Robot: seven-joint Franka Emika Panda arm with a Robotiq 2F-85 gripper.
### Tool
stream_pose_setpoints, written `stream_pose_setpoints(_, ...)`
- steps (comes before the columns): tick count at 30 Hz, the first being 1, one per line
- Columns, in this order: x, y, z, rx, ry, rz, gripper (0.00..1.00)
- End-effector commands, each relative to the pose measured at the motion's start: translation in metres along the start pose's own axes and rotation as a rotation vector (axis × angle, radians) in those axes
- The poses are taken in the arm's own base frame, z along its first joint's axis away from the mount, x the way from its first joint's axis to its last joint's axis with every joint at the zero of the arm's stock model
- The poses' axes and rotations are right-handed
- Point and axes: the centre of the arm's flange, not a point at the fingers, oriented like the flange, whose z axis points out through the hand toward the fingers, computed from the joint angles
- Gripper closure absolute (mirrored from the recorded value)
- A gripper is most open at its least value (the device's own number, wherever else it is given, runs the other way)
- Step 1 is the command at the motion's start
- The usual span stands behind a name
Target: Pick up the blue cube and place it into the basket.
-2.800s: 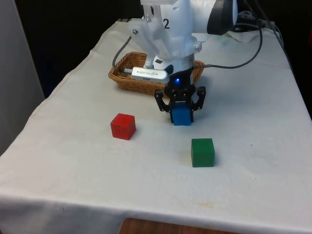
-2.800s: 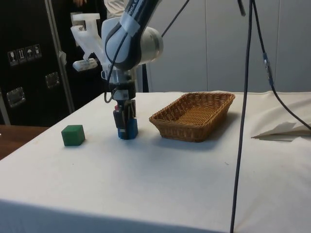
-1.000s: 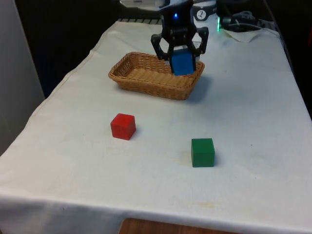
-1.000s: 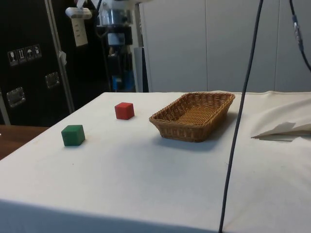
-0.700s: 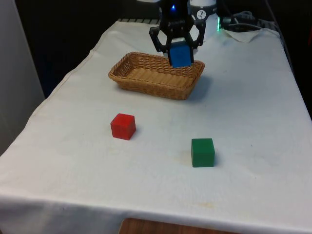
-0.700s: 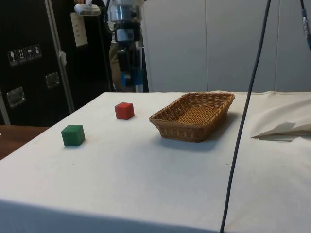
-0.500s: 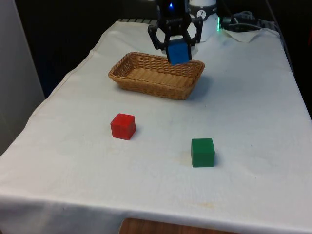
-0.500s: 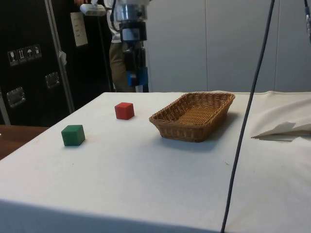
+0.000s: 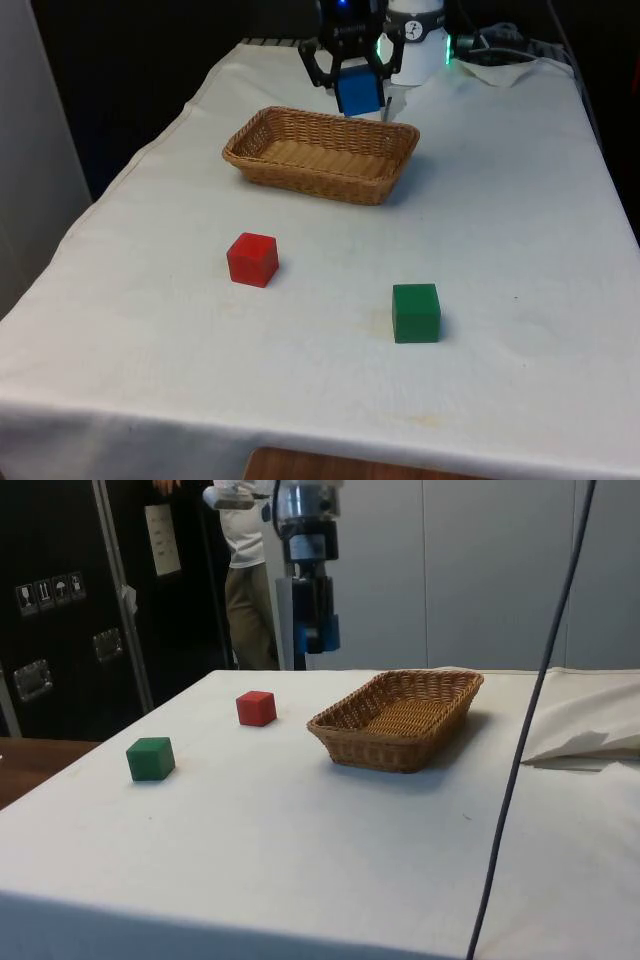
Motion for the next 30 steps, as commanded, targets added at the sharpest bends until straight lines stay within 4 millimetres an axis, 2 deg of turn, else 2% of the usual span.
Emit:
stream_pose_setpoints(1, -0.008, 0.001, -0.001, -0.012, 0.007, -0.003, 0.99)
stream_pose_setpoints(7, -0.031, 0.004, -0.001, -0.017, 0.005, -0.001, 0.99)
stream_pose_setpoints(8, -0.027, 0.003, 0.0, -0.007, -0.002, -0.002, 0.99)
stream_pose_setpoints(13, -0.047, 0.007, 0.002, -0.027, 0.002, 0.0, 0.99)
stream_pose_setpoints(15, -0.047, 0.006, 0.003, -0.017, -0.005, -0.001, 0.99)
stream_pose_setpoints(19, -0.062, 0.01, 0.01, -0.046, -0.001, 0.002, 0.99)
stream_pose_setpoints(23, -0.066, 0.009, 0.015, -0.041, -0.007, 0.0, 0.99)
stream_pose_setpoints(30, -0.085, 0.015, 0.025, -0.083, -0.002, 0.009, 0.99)
